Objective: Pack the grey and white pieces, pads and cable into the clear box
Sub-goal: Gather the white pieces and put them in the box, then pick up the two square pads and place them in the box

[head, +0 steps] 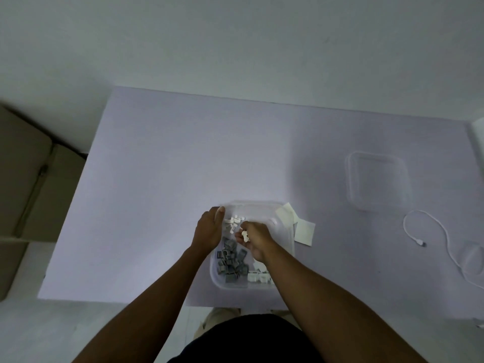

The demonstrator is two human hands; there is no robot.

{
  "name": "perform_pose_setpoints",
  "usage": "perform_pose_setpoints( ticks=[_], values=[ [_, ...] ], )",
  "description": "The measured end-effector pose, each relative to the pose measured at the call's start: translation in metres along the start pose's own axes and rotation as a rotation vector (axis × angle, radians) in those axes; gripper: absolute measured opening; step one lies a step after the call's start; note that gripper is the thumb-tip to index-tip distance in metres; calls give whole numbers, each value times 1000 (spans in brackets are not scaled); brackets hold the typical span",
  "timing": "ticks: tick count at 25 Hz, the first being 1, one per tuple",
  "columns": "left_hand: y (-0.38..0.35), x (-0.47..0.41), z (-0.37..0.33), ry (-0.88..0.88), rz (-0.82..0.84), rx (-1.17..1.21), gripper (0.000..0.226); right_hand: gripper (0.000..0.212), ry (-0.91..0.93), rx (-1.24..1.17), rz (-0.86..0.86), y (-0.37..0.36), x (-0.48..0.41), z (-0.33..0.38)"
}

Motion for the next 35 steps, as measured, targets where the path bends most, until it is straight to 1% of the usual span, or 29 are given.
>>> perform_pose_setpoints(
  ticks=[5,8,10,11,13,15,16,17,18,19,20,21,23,24,26,27,28,30,31,35],
  values=[
    [2,1,4,22,-13,51,59,38,-44,-168,83,-17,10,8],
    [5,5,1,37,-12,103,60,58,-79,-178,144,-17,13,11],
    [10,5,-2,38,-51,107,58,62,-103,-171,153,-11,17,11],
    [16,3,-5,24,-104,78,57,59,-95,-163,153,-7,20,13],
    [27,0,-22,-34,-225,-4,49,45,-7,-95,143,7,30,28],
    [31,-2,-53,-123,-289,-53,39,26,202,-40,72,32,42,58],
    [28,-2,-77,-191,-296,-85,34,19,346,-23,-14,56,48,77],
    [20,-3,-100,-259,-291,-123,30,16,499,19,-147,84,55,95],
    [12,-5,-120,-315,-274,-153,28,13,627,105,-302,112,62,108],
    [0,-9,-137,-351,-241,-166,26,12,712,216,-438,139,65,116],
    [-16,-12,-154,-375,-196,-162,25,13,741,348,-529,163,63,118],
    [-32,-14,-169,-390,-143,-152,23,16,721,482,-556,182,54,115],
    [-70,-18,-192,-396,-10,-217,24,33,600,685,-467,205,27,97],
    [-90,-21,-200,-380,58,-318,28,47,555,762,-402,210,16,89],
    [-124,-28,-198,-290,179,-601,43,76,538,910,-281,208,0,79],
    [-136,-31,-193,-241,230,-739,51,85,538,985,-224,203,-6,75],
    [-149,-33,-189,-204,275,-853,59,91,536,1049,-179,199,-10,70],
    [-170,-37,-184,-162,332,-1009,66,90,538,1116,-142,197,-18,60],
    [-178,-39,-184,-146,343,-1058,67,87,542,1105,-146,199,-21,56],
    [-197,-47,-180,-61,335,-1199,71,78,527,978,-262,239,-27,61]
  ],
)
Point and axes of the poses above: each hand's wrist, its own x-axis away from the middle knuckle, its own y-axis out of the back of the hand, z = x × y, the point moved 9 cm from there along -x, towards the middle knuckle, and after that the axes turned 4 degrees about y, right-handed, at the moved point
